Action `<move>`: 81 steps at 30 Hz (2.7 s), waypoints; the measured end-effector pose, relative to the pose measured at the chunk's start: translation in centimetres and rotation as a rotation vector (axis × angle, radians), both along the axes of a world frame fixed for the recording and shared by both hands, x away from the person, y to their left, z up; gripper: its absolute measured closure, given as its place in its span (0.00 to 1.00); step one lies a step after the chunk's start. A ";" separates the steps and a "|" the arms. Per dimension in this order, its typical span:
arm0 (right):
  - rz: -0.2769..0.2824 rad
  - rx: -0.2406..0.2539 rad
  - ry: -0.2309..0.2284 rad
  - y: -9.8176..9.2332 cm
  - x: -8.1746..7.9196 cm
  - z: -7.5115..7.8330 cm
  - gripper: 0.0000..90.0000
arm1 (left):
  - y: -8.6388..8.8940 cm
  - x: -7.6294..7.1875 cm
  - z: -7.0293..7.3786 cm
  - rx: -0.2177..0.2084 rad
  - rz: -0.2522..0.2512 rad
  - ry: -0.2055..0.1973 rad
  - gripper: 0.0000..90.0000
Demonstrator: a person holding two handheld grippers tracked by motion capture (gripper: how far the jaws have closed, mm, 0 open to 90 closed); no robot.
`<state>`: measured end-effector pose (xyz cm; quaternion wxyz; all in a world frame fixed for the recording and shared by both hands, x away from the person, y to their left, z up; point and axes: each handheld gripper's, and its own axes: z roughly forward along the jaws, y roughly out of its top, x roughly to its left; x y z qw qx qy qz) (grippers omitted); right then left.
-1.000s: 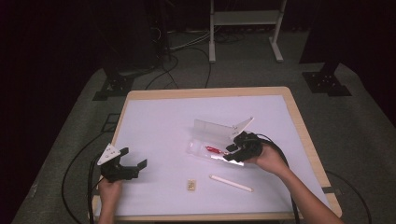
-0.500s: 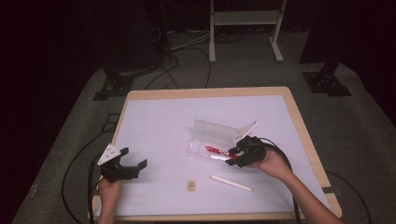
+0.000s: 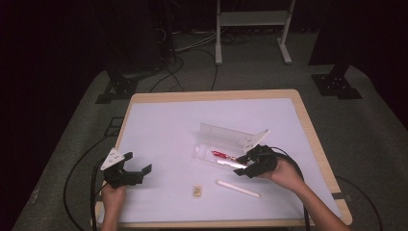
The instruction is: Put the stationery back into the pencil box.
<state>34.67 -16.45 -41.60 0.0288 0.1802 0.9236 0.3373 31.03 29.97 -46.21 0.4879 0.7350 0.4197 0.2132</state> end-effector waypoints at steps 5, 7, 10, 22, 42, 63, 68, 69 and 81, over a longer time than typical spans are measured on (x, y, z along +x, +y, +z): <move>0.003 0.005 0.002 0.0 -0.6 -0.1 0.54 | 0.0 0.0 0.0 -0.001 0.000 -0.001 0.00; 0.003 0.006 0.006 0.0 -0.8 -0.2 0.54 | 0.0 0.0 0.0 0.001 0.000 0.000 0.00; 0.007 0.004 0.009 0.0 -1.2 -0.4 0.53 | 0.0 0.0 0.0 0.000 0.000 0.000 0.00; 0.029 0.011 0.028 0.1 -2.6 -1.3 0.55 | 0.0 0.0 0.0 0.002 -0.002 -0.003 0.00; 0.058 -0.021 0.031 0.7 -3.8 -3.2 0.70 | 0.0 0.0 0.0 -0.002 -0.002 -0.001 0.00; 0.047 -0.059 0.026 1.1 -4.2 -4.2 0.85 | 0.0 0.0 0.0 -0.003 -0.002 0.000 0.00; 0.047 -0.057 0.026 1.1 -4.1 -4.2 0.86 | 0.1 0.0 0.0 -0.003 -0.004 -0.002 0.00; 0.047 -0.057 0.025 1.1 -4.1 -4.2 0.87 | 0.1 0.0 0.0 -0.003 -0.003 -0.002 0.00; 0.040 -0.031 0.014 0.7 -3.8 -3.2 0.87 | 0.0 0.0 0.0 0.000 0.000 -0.001 0.00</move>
